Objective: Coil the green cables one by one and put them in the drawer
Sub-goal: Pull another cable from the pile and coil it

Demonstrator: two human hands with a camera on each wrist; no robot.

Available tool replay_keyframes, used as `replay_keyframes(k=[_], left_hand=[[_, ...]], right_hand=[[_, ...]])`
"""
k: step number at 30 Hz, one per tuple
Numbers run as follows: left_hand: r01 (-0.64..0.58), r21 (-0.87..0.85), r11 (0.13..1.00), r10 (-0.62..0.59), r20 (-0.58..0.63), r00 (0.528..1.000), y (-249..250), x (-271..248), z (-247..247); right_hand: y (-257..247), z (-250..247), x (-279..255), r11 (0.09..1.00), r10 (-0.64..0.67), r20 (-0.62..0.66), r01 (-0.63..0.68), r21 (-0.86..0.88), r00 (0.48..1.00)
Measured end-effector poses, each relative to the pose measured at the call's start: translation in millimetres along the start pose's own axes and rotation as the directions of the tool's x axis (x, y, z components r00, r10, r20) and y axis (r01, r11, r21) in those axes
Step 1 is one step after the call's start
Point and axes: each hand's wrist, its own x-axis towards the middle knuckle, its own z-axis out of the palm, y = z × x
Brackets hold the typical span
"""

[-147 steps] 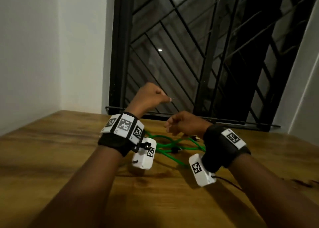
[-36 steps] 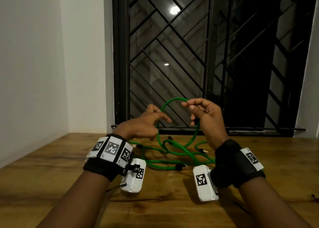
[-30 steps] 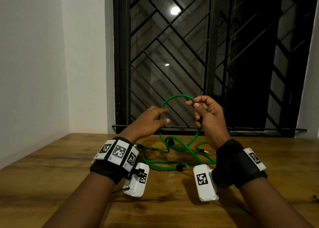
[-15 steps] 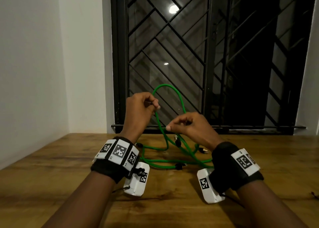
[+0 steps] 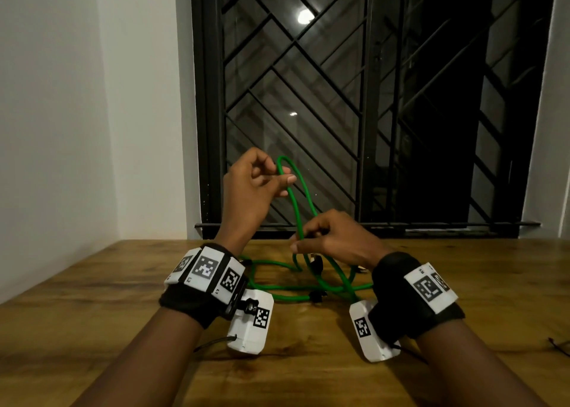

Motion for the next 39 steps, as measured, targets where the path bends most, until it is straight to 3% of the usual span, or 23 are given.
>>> replay_keyframes(k=[4, 7, 11, 13, 15, 16, 18, 22, 25, 28, 31, 34, 39], left_hand=[[0.019, -0.035, 0.999, -0.018, 0.034, 0.999, 0.3, -0.5, 3.8], [0.102, 0.038, 0.994, -0.106, 0.107, 0.989, -4.3, -1.3, 6.5], [0.140, 0.158, 0.977, -0.168, 0.181, 0.969, -11.9, -7.7, 12.2], [0.204, 0.211, 0.956, -0.257, 0.269, 0.928, -12.8, -9.3, 12.6], [0.224, 0.318, 0.921, -0.344, 0.395, 0.852, -14.7, -11.2, 13.1], [0.198, 0.378, 0.904, -0.364, 0.438, 0.822, -16.1, -13.0, 13.9], [0.127, 0.456, 0.881, -0.358, 0.465, 0.810, -20.3, -16.9, 15.3], [0.001, 0.497, 0.868, -0.240, 0.419, 0.876, -25.2, -17.5, 13.1], [-0.107, 0.567, 0.817, -0.167, 0.411, 0.896, -29.0, -12.9, 8.8], [-0.032, 0.530, 0.847, -0.174, 0.334, 0.926, -28.4, -10.1, 4.5], [0.120, 0.394, 0.911, -0.214, 0.204, 0.955, -23.3, -6.1, -1.0], [0.088, 0.368, 0.926, -0.135, 0.103, 0.985, -21.4, 1.2, -8.1], [0.036, 0.282, 0.959, -0.011, -0.088, 0.996, -17.1, 9.2, -22.2]], right_hand=[[3.6, 1.1, 0.8, 0.999, -0.042, -0.167, 0.045, 0.016, 0.985], [7.5, -2.9, 1.3, 0.993, -0.039, -0.357, 0.075, 0.088, 0.933], [4.6, -5.9, 0.3, 0.985, -0.055, -0.478, 0.125, 0.116, 0.877], [3.2, -6.5, 0.4, 0.982, -0.059, -0.511, 0.143, 0.127, 0.858], [2.4, -7.0, -0.2, 0.971, -0.036, -0.539, 0.156, 0.179, 0.842], [1.1, -7.6, -0.9, 0.966, -0.022, -0.547, 0.158, 0.203, 0.837], [-0.5, -7.8, -1.4, 0.960, 0.002, -0.543, 0.151, 0.236, 0.839], [-2.3, -7.0, -1.4, 0.946, 0.024, -0.499, 0.143, 0.293, 0.866], [-5.5, -5.6, -1.0, 0.935, 0.020, -0.427, 0.134, 0.327, 0.904], [-1.1, -9.2, 1.4, 0.971, 0.051, -0.302, 0.023, 0.237, 0.952], [3.7, -12.2, 0.1, 0.996, 0.064, -0.235, -0.078, -0.053, 0.970], [5.9, -13.8, -5.5, 0.942, 0.090, -0.319, -0.185, -0.281, 0.943], [6.3, -16.1, -13.1, 0.887, 0.117, -0.482, -0.309, -0.342, 0.868]])
